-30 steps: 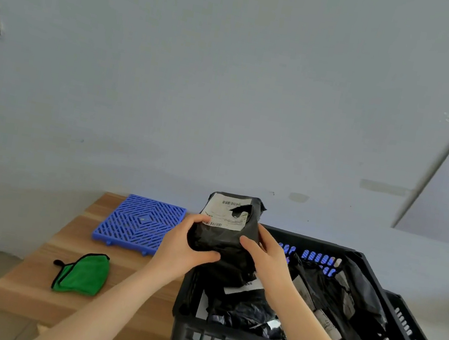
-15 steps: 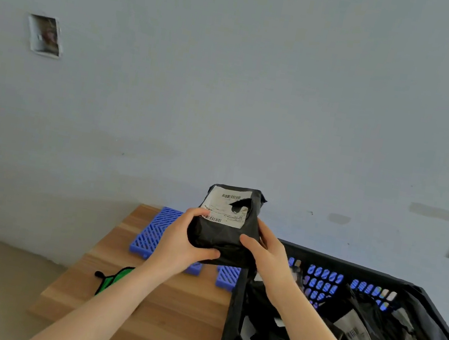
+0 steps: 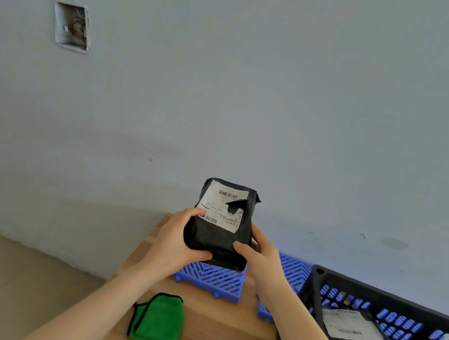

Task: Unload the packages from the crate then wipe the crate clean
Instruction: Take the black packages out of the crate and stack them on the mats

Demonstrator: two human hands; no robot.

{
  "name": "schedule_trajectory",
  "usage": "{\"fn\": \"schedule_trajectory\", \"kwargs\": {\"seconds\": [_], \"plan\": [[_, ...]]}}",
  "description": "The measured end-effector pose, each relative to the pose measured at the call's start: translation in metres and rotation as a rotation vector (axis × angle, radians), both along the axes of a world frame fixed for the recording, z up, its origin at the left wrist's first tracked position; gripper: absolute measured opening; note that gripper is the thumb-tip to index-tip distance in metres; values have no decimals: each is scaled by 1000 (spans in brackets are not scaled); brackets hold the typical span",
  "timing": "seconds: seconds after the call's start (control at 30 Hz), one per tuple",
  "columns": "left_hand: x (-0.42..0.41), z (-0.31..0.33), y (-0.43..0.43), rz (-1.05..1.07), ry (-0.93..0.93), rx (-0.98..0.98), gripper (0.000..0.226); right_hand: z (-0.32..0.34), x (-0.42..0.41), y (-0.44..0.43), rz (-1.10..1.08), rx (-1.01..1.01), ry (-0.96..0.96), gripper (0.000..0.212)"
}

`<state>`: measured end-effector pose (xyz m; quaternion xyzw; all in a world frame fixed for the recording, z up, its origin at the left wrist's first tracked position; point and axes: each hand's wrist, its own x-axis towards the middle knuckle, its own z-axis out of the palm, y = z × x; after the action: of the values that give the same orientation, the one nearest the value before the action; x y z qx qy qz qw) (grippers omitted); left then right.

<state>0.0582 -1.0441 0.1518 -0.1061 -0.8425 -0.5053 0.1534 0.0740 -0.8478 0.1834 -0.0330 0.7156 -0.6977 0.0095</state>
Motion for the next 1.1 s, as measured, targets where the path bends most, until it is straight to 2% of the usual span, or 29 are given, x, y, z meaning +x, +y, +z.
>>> {"fn": "schedule_trajectory", "kwargs": {"seconds": [0.2, 0.37, 0.63, 0.9, 1.1], "plan": [[-55, -22, -21, 8, -67, -37, 83, -23, -57, -19, 14, 62, 5, 47], [-110, -39, -28, 4, -88, -95, 82, -50, -117, -28, -6, 59, -36, 77], [-186, -88, -37, -26, -227, -217, 87, -106, -191, -36, 18, 179, -170, 54], [-218, -152, -55, -30, -335, -288, 83, -176, -231, -58, 20, 288, -293, 59], [-252, -196, -63, -103, -390, -302, 82, -219, -252, -77, -71, 322, -357, 61]]}}
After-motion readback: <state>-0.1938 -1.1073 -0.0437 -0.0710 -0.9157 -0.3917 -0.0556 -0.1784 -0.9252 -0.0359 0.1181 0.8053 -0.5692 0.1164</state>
